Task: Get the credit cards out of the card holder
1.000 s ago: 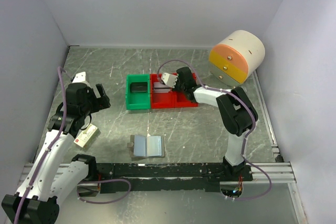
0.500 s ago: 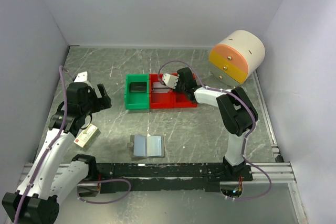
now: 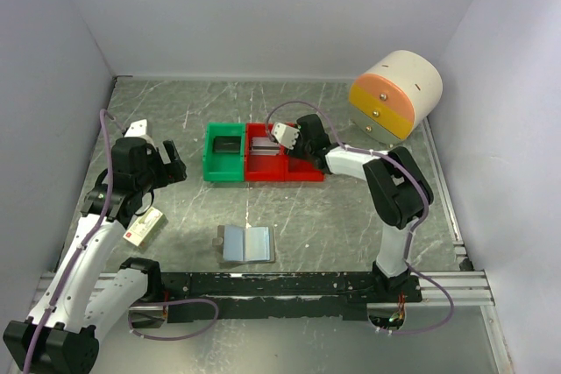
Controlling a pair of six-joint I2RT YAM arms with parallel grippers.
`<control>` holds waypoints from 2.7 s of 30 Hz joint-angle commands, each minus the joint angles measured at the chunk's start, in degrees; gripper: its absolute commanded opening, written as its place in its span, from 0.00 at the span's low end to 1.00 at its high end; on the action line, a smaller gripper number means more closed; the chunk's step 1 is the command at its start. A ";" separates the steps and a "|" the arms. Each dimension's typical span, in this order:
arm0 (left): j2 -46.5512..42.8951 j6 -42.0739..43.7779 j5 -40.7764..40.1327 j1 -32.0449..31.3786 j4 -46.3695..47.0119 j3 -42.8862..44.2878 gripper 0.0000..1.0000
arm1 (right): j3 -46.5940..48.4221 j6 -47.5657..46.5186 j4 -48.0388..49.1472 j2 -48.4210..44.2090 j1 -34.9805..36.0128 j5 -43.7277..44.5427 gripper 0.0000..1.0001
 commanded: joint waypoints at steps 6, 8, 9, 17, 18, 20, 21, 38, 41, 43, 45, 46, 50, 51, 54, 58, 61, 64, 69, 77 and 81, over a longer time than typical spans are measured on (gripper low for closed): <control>-0.09 0.92 2.15 0.33 2.25 -0.25 1.00 | -0.76 3.83 -0.60 -2.79 0.28 -3.13 0.54; -0.01 1.00 2.21 0.33 2.16 -0.24 0.99 | -0.80 4.45 -0.51 -3.10 0.28 -3.83 0.54; 0.05 0.97 2.31 0.33 2.14 -0.19 0.99 | -0.84 4.78 -0.39 -3.34 0.27 -3.95 0.54; -0.03 0.96 2.57 0.33 2.25 -0.19 1.00 | -3.57 12.29 5.50 -11.26 0.27 -4.11 0.54; 0.07 0.93 2.63 0.33 2.25 -0.19 1.00 | -3.91 14.20 6.27 -13.30 0.28 -3.36 0.55; 0.37 0.95 2.72 0.33 2.25 -0.21 1.00 | -4.14 17.87 7.11 -16.96 0.25 -2.90 0.55; 0.47 1.00 2.74 0.33 2.25 -0.17 1.00 | -6.15 19.88 7.94 -19.08 0.28 -2.91 0.55; 0.85 0.75 2.25 0.34 1.81 0.14 1.00 | -14.63 70.45 -5.21 -40.70 0.19 4.51 1.00; 0.87 0.72 2.19 0.33 1.64 0.18 1.00 | -16.45 73.57 -5.37 -41.93 0.10 -1.19 1.00; 0.64 0.70 2.06 0.33 1.63 0.19 0.99 | -19.38 75.47 -1.88 -43.51 0.07 -8.33 1.00; 0.52 0.70 2.18 0.33 1.63 0.10 0.99 | -22.57 78.32 2.80 -45.28 0.10 -16.00 1.00; 0.52 0.73 2.25 0.33 1.63 0.11 0.99 | -24.34 80.81 5.31 -45.80 0.11 -18.72 1.00; 1.01 -0.45 3.07 0.33 0.29 0.44 0.99 | -23.02 86.30 1.94 -43.00 3.71 -18.42 1.00; 1.12 -1.47 3.18 0.33 0.09 0.42 1.00 | -20.47 83.43 -2.94 -42.02 7.12 -14.54 1.00; 1.27 -4.28 8.98 0.33 0.10 0.09 1.00 | -15.11 76.72 -14.20 -40.31 19.86 0.99 1.00; 1.09 -6.03 22.64 0.33 1.88 -0.23 1.00 | -17.07 85.07 -15.26 -40.12 23.32 0.20 1.00; 1.06 -8.33 32.00 0.33 3.06 -1.02 1.00 | -22.78 93.78 -7.07 -40.88 26.67 -0.80 1.00; 1.02 -11.19 39.52 0.09 3.73 -3.80 1.00 | -25.24 100.44 -3.61 -39.90 31.02 4.25 1.00; 0.25 -12.60 38.08 -6.78 3.09 -5.68 1.00 | -23.94 105.66 -3.03 -36.62 32.73 9.06 1.00; 1.45 -22.50 24.39 -23.16 4.54 -8.98 1.00 | -19.98 105.26 -9.72 -36.51 32.89 16.17 1.00; 3.71 -27.90 19.03 -29.78 5.99 -11.60 0.99 | -24.39 105.96 -6.66 -40.44 32.91 16.86 1.00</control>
